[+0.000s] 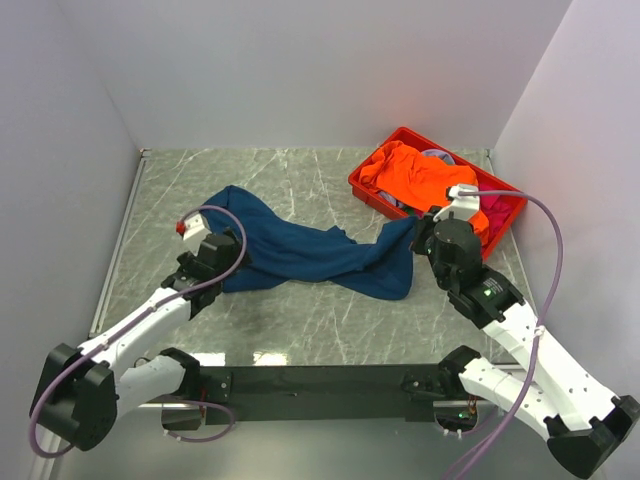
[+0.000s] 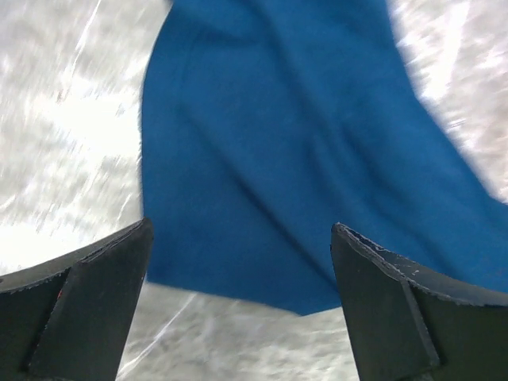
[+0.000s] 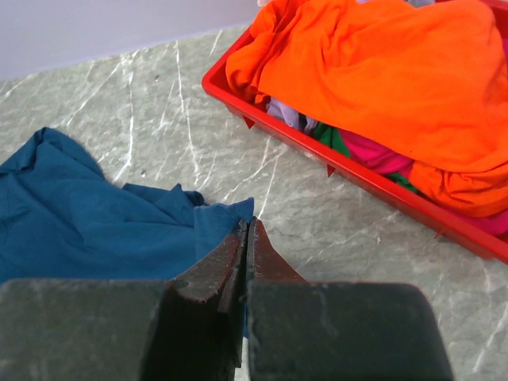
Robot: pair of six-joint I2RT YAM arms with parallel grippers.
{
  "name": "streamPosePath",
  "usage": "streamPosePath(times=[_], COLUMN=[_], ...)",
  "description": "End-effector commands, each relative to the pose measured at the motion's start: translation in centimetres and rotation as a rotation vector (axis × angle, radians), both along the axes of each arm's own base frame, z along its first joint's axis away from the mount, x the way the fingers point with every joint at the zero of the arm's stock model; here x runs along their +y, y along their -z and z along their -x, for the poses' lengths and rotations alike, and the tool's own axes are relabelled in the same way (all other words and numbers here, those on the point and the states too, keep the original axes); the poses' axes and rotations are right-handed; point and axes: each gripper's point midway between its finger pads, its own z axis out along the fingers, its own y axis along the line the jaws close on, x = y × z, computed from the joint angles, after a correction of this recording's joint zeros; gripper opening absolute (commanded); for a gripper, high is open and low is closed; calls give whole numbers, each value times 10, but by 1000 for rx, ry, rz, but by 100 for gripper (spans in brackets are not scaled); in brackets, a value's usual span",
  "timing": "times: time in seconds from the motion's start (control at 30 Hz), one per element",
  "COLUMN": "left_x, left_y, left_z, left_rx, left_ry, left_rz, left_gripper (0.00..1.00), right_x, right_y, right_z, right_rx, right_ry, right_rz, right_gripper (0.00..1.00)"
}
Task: Fold and stack the t-shirts
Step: Flatten the tshirt out
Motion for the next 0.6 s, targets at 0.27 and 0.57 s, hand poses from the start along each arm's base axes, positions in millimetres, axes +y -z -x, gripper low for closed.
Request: streamPosePath(times=[0.27,0.57], left_x=[4,-10], left_y=[54,70], left_z=[25,24], left_rx=[143,219], left_ry=[-70,-7], left_rz=[27,34], left_gripper=[99,85], right_x=[-2,-9], right_y=[-5,-6], right_z=[-4,-5], right_rx=[-43,-52], right_ry=[7,21], right_rz=[-51,-53], right_gripper=[0,0])
